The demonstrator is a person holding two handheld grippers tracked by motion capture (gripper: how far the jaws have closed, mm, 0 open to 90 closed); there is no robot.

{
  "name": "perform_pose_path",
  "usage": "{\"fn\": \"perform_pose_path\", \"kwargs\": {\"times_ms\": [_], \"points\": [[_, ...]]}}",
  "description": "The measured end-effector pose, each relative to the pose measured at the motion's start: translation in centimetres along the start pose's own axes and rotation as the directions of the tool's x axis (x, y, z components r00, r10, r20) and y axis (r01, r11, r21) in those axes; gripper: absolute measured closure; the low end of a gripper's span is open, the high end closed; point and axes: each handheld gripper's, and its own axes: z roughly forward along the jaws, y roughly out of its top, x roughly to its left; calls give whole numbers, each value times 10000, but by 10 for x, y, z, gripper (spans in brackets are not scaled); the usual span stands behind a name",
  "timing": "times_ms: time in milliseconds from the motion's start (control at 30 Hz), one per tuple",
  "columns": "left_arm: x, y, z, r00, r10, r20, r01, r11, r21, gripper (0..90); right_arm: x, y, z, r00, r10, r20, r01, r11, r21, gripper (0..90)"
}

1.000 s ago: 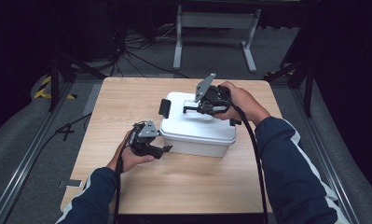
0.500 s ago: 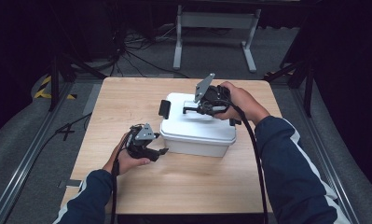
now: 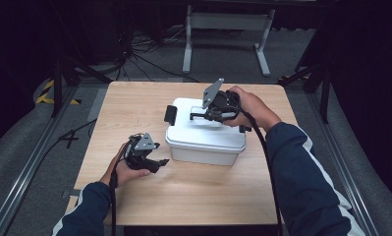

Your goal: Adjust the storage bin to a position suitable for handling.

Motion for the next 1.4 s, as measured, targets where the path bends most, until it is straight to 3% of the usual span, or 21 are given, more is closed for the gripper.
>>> {"fn": "perform_pose_path", "kwargs": {"times_ms": [200, 467, 500, 633, 767, 1033, 1400], "points": [[-2, -7, 2, 10000, 93, 4, -93, 9994, 335, 297, 0, -1, -2, 10000, -18, 37, 18, 10000, -32, 849], [2, -20, -3, 9997, -223, -95, 228, 9984, 524, 279, 0, -1, -12, 9999, 18, 137, -17, 10000, -64, 850], [2, -22, -3, 9995, -323, -50, 325, 9980, 538, 276, -1, -1, -14, 9997, -148, 210, 152, 9997, -170, 849], [1, -31, -2, 9995, -273, -188, 290, 9949, 971, 268, -3, -4, -22, 9997, 34, 249, -25, 9993, -362, 849], [-1, -39, -1, 9995, -239, -184, 259, 9928, 1171, 261, -3, -7, -27, 9991, 152, 384, -143, 9996, -233, 849], [6, -52, -5, 9963, -839, -181, 848, 9944, 625, 229, -5, -14, -42, 9985, 211, 514, -204, 9997, -143, 849], [5, -52, -3, 9961, -829, -287, 844, 9949, 549, 188, -6, -36, -67, 9926, 683, 1002, -690, 9976, 29, 849]]}}
